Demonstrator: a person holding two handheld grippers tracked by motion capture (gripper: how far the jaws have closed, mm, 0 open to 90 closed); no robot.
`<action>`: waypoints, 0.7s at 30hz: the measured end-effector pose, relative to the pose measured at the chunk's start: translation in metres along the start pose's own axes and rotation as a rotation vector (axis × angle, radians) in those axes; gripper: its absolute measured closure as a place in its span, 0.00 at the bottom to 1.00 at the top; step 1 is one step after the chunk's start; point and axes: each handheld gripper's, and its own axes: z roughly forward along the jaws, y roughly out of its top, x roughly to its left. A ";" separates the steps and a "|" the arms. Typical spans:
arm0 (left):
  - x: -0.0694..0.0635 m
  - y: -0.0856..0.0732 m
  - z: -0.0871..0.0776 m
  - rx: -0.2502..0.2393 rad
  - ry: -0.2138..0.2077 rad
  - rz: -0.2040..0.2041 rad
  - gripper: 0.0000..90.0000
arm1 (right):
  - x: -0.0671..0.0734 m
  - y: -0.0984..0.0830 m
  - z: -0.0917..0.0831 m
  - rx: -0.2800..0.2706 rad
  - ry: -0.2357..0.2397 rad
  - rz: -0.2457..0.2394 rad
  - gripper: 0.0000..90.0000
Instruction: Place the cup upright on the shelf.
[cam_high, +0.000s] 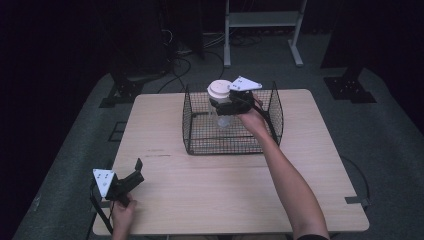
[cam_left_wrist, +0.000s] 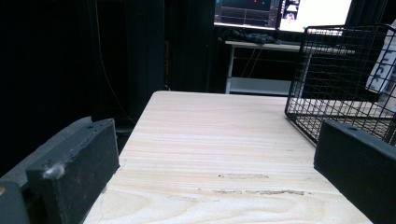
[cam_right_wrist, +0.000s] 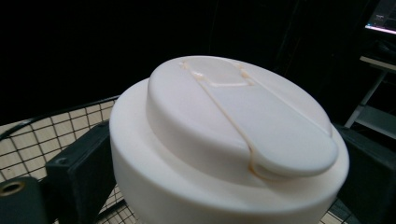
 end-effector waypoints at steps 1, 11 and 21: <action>0.000 0.000 0.000 0.000 0.000 0.000 0.00 | -0.001 -0.002 0.002 0.000 0.000 0.006 0.05; 0.000 0.000 0.000 0.000 0.000 0.000 0.00 | -0.004 -0.024 0.019 0.070 0.010 0.007 0.05; 0.000 0.000 0.000 -0.001 -0.002 -0.002 0.00 | -0.004 -0.030 0.023 0.107 0.022 -0.008 0.05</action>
